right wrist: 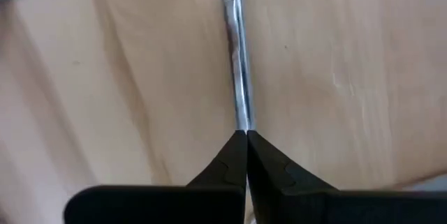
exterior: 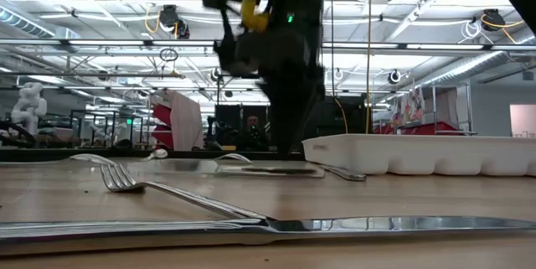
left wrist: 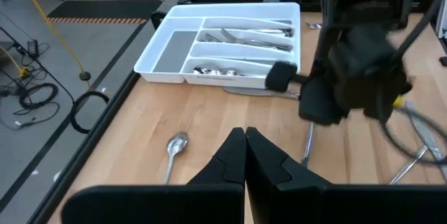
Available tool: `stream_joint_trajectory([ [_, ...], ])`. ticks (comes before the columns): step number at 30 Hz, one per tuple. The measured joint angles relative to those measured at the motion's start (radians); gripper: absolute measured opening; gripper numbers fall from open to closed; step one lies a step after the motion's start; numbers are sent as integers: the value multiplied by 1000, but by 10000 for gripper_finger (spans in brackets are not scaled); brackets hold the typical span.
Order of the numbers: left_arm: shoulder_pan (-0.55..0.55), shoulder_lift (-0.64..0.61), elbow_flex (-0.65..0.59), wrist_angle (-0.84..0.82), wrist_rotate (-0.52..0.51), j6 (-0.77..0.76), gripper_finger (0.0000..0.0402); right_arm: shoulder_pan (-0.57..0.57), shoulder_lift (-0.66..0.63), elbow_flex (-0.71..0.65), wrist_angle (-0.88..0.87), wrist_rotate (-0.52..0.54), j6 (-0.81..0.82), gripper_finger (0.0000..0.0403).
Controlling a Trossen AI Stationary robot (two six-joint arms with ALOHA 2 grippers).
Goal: Sort silverware
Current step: Put the silver knife into the white silverware tray
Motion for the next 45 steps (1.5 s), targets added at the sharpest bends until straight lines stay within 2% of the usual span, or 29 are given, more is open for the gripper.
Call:
stream_joint_trajectory([
  [7,0,0,0,-12,-2,1,0,0,-38,2,-18,20,13,2],
  [11,0,0,0,-13,-2,2,0,-2,-50,5,16,2,-68,8],
  [13,0,0,0,-13,-2,2,0,-13,-44,5,34,-55,-163,28],
  [16,0,0,0,-14,-2,2,0,-38,-43,5,60,-123,-248,80],
  [20,0,0,0,-16,-2,2,0,-66,-43,5,94,-112,-305,155],
  [24,0,0,0,-16,-2,16,0,-84,-41,5,149,-114,-296,190],
  [35,0,0,0,-17,-7,20,0,-77,59,5,245,-102,-302,175],
  [45,0,0,0,-18,-7,20,0,-91,143,18,177,-141,-330,168],
])
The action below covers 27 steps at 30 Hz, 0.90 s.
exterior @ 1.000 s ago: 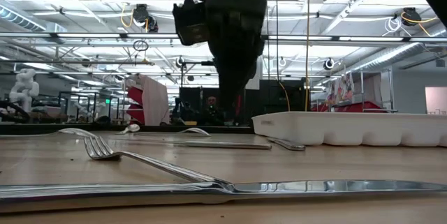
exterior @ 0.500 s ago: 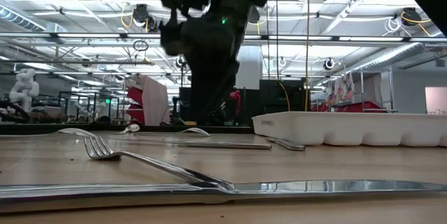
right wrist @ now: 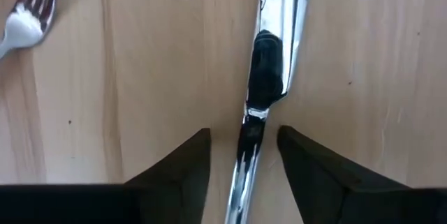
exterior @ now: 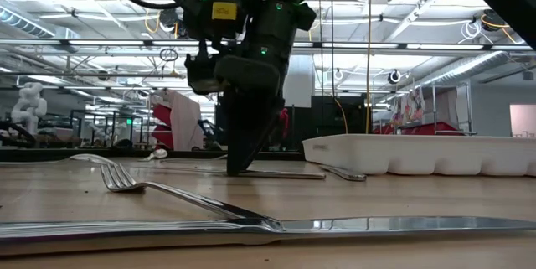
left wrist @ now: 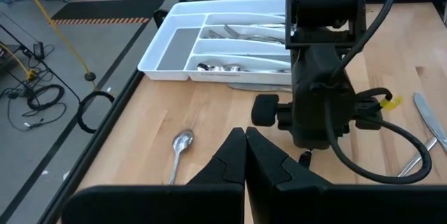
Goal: Sort silverware
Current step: Put the silver knife into the white silverware tray
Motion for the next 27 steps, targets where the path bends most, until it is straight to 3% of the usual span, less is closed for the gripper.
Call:
stream_joint_trajectory([
  [3,0,0,0,-1,0,0,0,10,12,2,-7,18,-15,132],
  [7,0,0,0,-1,0,0,0,17,16,2,-7,48,-10,37],
  [9,0,0,0,-1,0,0,0,17,16,2,-8,58,-2,14],
  [16,0,0,0,-4,0,0,0,13,13,14,-20,51,59,4],
  [27,0,0,0,-49,-6,-1,0,15,37,216,-168,91,117,1],
])
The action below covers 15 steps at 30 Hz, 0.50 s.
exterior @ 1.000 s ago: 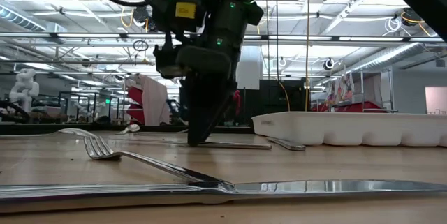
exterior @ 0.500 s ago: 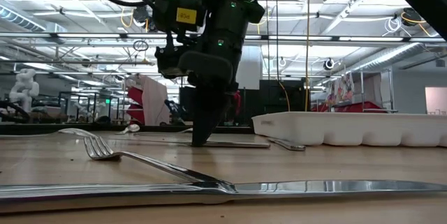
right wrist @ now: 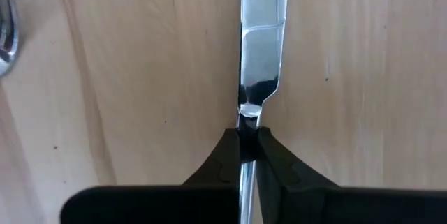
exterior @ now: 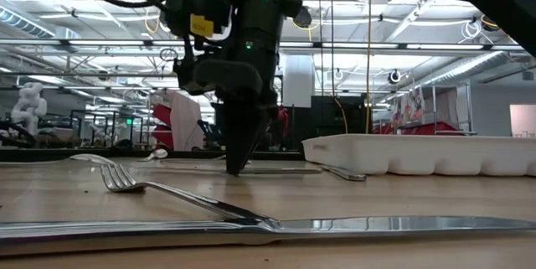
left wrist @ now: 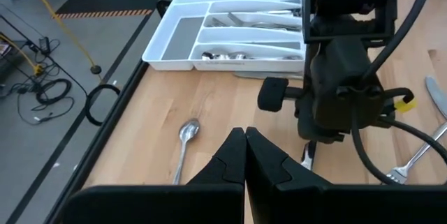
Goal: Sort silverware
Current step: Put the silver knife into the white silverware tray
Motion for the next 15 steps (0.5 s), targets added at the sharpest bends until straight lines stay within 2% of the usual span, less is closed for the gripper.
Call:
stream_joint_trajectory([
  [9,0,0,0,-11,-16,8,0,-2,-4,35,-84,15,66,0],
  [15,0,-1,0,-57,-31,6,0,-7,-61,36,-148,43,93,0],
])
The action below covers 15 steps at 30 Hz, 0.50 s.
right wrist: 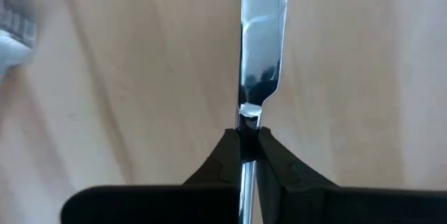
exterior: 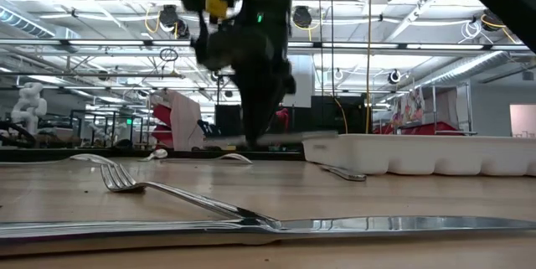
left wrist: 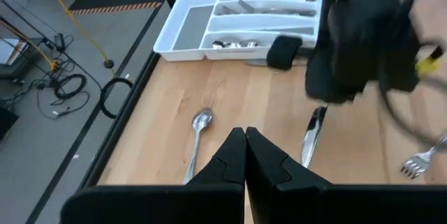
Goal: Sort silverware
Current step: Put the silver knife into the white silverware tray
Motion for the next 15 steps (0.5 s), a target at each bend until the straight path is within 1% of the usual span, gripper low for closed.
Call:
stream_joint_trajectory([
  [2,0,0,0,-5,-13,0,0,-5,-30,2,-19,16,15,0],
  [5,0,0,0,-3,-27,0,0,-19,-72,2,-80,81,35,0],
  [10,0,0,0,0,-36,0,0,-65,-131,-11,-247,146,37,0],
  [13,0,0,0,0,-37,-5,0,-93,-197,-71,-267,182,54,0],
  [15,0,0,0,1,-37,-6,0,-112,-260,-149,-245,188,74,0],
])
